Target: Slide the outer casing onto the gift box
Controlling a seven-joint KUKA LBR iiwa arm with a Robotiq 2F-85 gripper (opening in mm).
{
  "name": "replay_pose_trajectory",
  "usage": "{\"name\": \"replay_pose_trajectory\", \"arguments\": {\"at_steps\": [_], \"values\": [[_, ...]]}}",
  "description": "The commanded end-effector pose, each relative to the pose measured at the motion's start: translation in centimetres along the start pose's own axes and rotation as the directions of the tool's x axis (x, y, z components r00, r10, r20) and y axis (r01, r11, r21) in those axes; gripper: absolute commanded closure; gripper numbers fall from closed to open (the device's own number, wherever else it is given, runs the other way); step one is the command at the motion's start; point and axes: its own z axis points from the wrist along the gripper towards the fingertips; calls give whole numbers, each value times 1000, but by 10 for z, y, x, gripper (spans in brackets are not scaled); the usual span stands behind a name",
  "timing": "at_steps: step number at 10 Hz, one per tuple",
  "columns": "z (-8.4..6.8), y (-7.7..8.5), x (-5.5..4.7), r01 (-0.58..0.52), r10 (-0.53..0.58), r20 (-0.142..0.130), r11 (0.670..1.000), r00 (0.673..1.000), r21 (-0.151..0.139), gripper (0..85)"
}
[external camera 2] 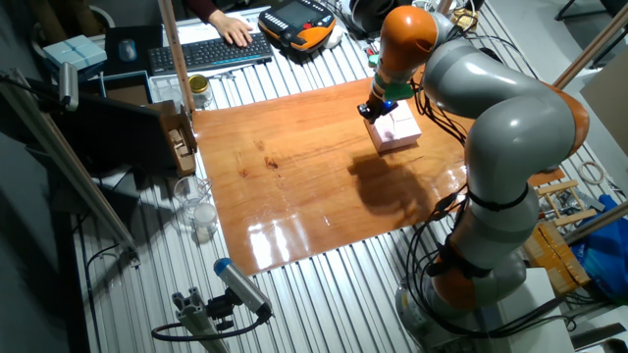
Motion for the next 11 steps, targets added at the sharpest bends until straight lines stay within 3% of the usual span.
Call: {"name": "replay_pose_trajectory", "arguments": {"at_steps": [1,3,5,11], "values": [[0,0,0,-6,6,-11,1000,1000,1,850],[0,0,0,17,-15,-36,999,999,45,850],[0,0,0,47,-45,-49,998,998,49,850],[-4,5,4,41,-40,-20,998,999,40,850]]}}
